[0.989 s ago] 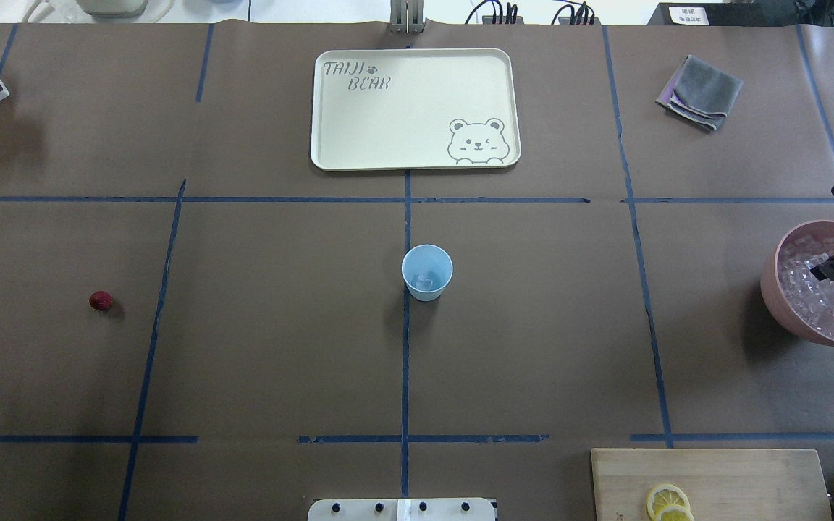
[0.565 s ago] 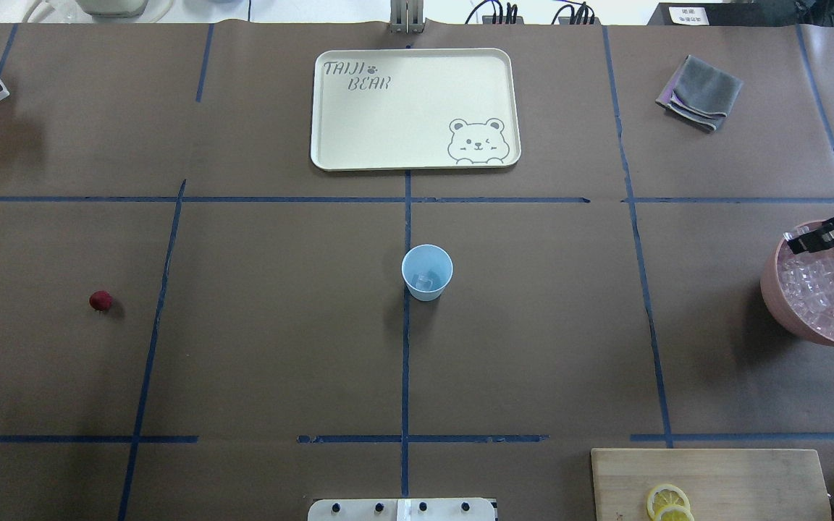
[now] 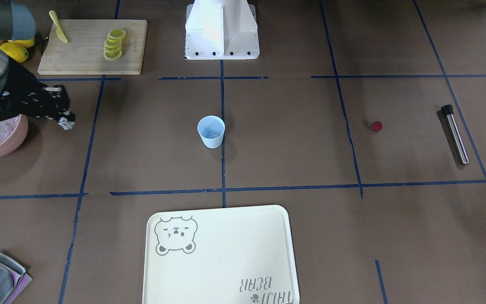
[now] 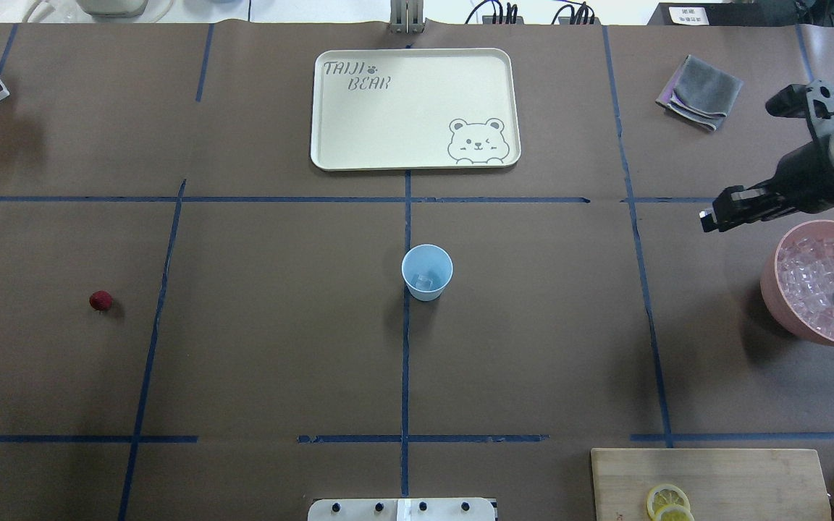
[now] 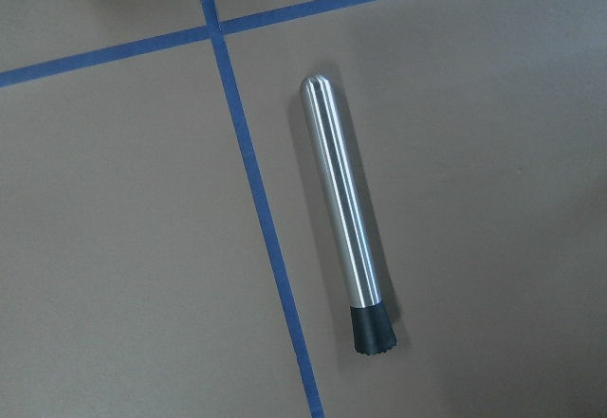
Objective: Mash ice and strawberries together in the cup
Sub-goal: 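Carry the ice cube to the blue cup and release it inside, then move the right gripper back over the pink ice bowl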
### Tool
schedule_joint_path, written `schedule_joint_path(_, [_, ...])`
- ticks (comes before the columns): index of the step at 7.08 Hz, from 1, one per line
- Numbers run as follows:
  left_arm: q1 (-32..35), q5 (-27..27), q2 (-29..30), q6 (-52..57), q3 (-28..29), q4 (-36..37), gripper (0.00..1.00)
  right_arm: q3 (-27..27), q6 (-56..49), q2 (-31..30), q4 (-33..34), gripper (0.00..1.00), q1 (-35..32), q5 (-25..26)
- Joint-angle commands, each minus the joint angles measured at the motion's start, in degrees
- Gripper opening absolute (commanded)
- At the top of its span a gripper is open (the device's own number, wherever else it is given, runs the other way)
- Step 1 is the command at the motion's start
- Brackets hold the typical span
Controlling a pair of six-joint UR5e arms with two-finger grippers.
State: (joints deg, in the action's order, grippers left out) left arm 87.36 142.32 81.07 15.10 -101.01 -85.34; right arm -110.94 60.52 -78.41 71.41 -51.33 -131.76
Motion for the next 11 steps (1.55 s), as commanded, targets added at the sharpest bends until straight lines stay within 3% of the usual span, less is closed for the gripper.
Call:
schedule_joint_path(1, [0.09, 1.03, -0.03, -0.07, 0.11, 0.00, 1.00, 4.82, 19.12, 13.04, 0.04, 0.01, 12.34, 10.76])
schedule_joint_path(3, [0.00, 1.03, -0.03, -0.07, 0.11, 0.00, 1.00, 13.00, 28.39, 23.09, 0.04, 0.01, 19.58, 20.80])
schedule_joint_path(6, [0.00, 1.03, -0.03, -0.07, 0.11, 0.00, 1.00, 14.17, 30.44, 23.91, -0.13, 0.05, 20.83, 21.89])
schedule_joint_path(7, [0.09, 1.03, -0.03, -0.07, 0.11, 0.00, 1.00, 14.17, 30.44, 23.91, -0.22, 0.51, 21.01, 21.90])
schedule_joint_path(8, [0.09, 1.03, -0.12, -0.07, 0.11, 0.00, 1.00, 14.17, 30.36, 23.83, -0.13, 0.75, 21.10, 21.90])
schedule_joint_path(10, [0.09, 1.03, -0.12, -0.07, 0.11, 0.00, 1.00, 14.17, 30.27, 23.83, -0.13, 0.84, 21.19, 21.90])
schedule_joint_path(11, [0.09, 1.03, -0.12, -0.07, 0.02, 0.00, 1.00, 13.91, 30.27, 23.91, -0.13, 0.84, 21.19, 21.90])
